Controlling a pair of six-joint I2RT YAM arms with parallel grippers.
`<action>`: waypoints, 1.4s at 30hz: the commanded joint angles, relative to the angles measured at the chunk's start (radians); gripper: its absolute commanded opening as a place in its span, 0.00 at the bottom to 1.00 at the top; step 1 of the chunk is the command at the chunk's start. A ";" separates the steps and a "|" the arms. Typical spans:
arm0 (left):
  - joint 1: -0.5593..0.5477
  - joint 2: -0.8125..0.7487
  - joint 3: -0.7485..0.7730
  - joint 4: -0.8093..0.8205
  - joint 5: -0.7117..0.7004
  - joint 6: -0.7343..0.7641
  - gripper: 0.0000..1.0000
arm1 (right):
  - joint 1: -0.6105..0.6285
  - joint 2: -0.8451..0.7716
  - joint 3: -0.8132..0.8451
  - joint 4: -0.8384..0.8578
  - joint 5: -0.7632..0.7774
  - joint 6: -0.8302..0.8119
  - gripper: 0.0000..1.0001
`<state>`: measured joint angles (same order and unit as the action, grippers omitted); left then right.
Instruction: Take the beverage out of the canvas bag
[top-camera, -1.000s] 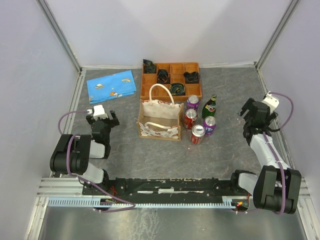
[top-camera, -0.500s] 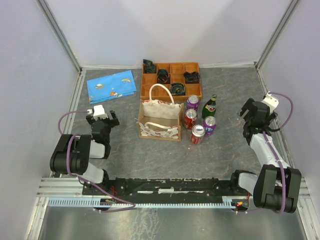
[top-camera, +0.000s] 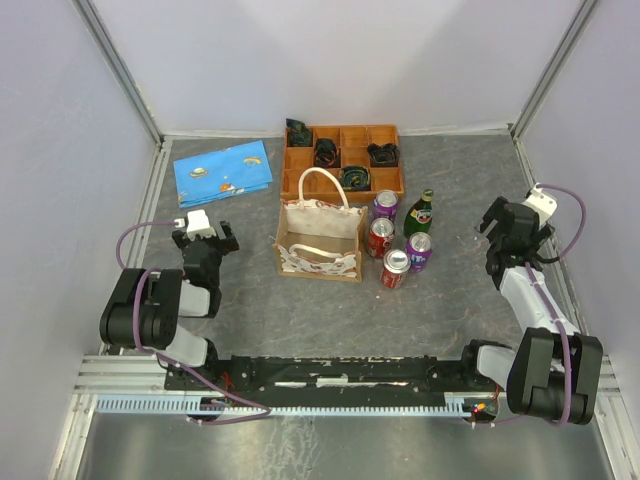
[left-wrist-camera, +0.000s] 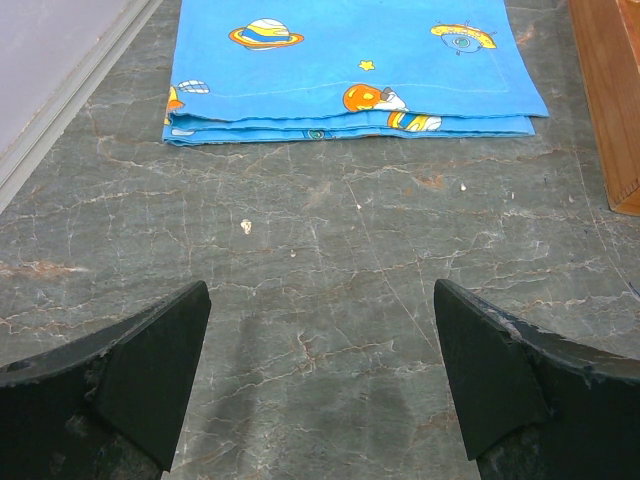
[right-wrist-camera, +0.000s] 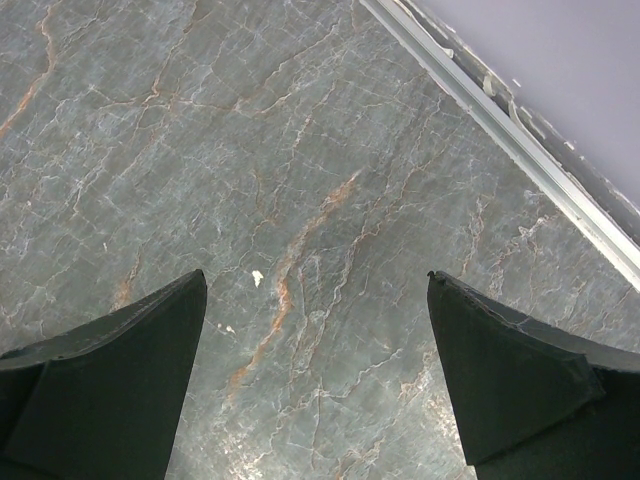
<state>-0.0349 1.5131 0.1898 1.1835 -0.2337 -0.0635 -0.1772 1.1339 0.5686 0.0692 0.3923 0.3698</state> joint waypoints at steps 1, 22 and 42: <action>-0.003 0.002 0.020 0.039 -0.014 0.007 0.99 | -0.003 -0.002 0.045 0.014 0.001 -0.007 0.99; -0.003 0.004 0.020 0.039 -0.014 0.008 0.99 | -0.004 0.033 0.084 -0.027 0.022 0.034 0.99; -0.003 0.003 0.020 0.040 -0.014 0.007 0.99 | -0.001 0.032 0.112 -0.085 0.176 0.100 0.99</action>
<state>-0.0349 1.5131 0.1898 1.1835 -0.2337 -0.0635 -0.1772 1.1732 0.6415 -0.0189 0.5095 0.4438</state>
